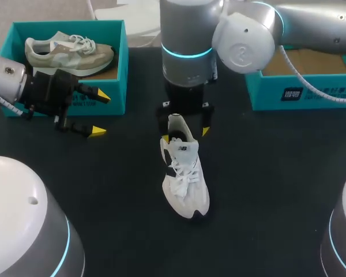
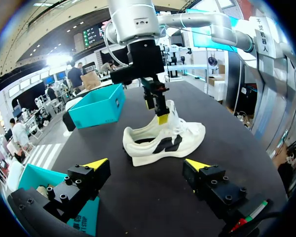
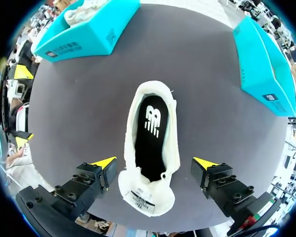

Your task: Take the shoe out of the shoebox, open the shoe tongue, remove and reinsert the insole, then place the shoe into the shoebox

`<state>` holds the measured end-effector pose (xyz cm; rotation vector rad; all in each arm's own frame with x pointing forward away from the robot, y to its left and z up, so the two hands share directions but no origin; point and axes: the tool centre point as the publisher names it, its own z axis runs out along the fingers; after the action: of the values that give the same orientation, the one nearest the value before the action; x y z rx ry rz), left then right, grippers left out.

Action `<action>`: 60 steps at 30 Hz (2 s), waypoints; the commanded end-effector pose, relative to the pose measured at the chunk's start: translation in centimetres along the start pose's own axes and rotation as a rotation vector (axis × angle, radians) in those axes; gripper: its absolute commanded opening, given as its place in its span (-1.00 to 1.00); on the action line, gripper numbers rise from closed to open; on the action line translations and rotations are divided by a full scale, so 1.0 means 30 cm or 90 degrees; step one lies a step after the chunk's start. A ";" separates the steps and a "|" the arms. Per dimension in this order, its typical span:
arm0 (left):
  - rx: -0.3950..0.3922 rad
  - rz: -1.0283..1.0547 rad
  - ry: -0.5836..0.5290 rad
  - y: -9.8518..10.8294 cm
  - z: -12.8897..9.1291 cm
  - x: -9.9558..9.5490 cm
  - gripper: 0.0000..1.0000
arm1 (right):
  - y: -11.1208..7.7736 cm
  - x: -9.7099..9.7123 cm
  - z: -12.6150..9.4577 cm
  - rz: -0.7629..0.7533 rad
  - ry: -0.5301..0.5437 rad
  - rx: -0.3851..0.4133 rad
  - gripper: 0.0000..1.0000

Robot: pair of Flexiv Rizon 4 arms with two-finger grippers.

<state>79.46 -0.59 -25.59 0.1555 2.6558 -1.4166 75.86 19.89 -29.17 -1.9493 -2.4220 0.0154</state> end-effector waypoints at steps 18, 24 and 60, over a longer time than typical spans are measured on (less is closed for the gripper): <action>-0.002 0.000 0.000 -0.001 -0.002 0.004 1.00 | -0.225 0.087 -0.068 0.111 0.004 -0.025 1.00; -0.002 0.000 0.000 -0.001 -0.002 0.004 1.00 | -0.250 0.091 -0.012 0.115 0.017 -0.009 0.47; -0.002 0.000 0.000 -0.001 -0.002 0.004 1.00 | -0.087 0.018 0.058 0.035 0.044 0.002 -0.16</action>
<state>79.46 -0.59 -25.59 0.1554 2.6558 -1.4165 72.77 19.81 -30.36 -1.9859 -2.3264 -0.0428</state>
